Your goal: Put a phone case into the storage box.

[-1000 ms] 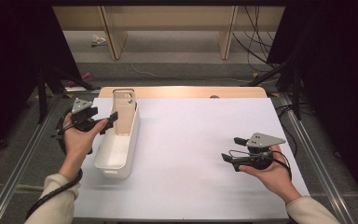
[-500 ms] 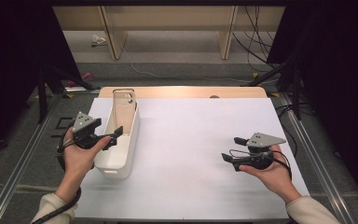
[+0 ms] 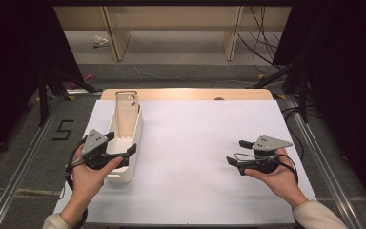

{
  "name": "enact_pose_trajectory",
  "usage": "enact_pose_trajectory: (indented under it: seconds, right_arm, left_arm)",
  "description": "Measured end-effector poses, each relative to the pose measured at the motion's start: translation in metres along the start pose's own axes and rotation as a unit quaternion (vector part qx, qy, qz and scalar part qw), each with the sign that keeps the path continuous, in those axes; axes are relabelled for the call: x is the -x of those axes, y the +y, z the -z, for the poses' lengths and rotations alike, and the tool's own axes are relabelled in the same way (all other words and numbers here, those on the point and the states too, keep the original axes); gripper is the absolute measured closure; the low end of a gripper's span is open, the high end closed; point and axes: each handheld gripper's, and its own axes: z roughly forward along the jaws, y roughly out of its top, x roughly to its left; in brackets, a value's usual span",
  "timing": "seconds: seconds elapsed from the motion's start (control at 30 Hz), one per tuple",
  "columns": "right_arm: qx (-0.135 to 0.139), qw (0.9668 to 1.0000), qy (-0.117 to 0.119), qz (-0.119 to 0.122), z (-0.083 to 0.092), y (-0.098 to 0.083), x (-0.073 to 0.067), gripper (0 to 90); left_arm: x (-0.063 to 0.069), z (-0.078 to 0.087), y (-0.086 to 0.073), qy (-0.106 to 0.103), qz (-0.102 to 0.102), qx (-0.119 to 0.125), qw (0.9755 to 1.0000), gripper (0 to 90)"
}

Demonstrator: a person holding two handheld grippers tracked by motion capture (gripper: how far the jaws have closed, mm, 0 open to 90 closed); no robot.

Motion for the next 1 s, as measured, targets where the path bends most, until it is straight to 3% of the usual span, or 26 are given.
enact_pose_trajectory:
  seconds: [0.4,1.0]
  right_arm:
    - [0.001,1.0,0.002,-0.003,0.0,0.0,0.0,21.7]
    - [0.003,1.0,0.003,-0.006,-0.002,-0.001,0.0,21.1]
  left_arm:
    - [0.008,0.01,-0.02,-0.005,-0.03,-0.004,0.9995,8.2]
    - [0.011,0.006,-0.027,-0.017,-0.035,-0.016,0.9991,6.3]
